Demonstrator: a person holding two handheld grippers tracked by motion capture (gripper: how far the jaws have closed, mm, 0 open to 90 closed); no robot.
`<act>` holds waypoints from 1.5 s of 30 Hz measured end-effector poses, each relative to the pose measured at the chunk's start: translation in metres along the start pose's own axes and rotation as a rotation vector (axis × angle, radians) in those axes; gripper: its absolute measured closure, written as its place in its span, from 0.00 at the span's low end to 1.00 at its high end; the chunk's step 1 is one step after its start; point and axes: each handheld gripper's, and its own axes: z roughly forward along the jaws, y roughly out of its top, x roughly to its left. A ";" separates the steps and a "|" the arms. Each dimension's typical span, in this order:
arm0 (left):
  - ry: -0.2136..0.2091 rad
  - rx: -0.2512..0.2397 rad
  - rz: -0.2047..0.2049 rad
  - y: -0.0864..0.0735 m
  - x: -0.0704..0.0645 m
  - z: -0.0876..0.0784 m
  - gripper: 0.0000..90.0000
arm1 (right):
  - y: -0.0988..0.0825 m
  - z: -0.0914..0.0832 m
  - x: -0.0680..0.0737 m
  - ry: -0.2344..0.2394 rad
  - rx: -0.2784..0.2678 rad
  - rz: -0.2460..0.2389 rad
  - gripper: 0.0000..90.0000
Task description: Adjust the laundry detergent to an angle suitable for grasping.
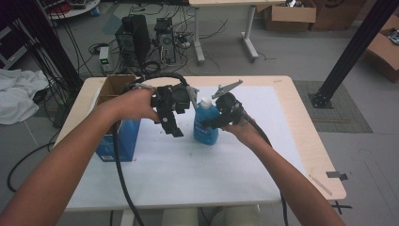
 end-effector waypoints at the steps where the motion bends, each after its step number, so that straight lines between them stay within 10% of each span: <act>1: -0.002 0.000 -0.007 -0.001 0.000 0.000 0.23 | 0.000 0.000 0.000 0.001 -0.001 -0.001 0.38; 18: -0.002 0.005 -0.008 -0.002 0.000 0.000 0.24 | 0.002 -0.007 0.008 -0.078 -0.004 -0.081 0.45; 45: -0.002 0.020 0.003 0.006 -0.003 0.002 0.24 | -0.023 -0.067 0.049 0.100 -0.015 -0.234 0.45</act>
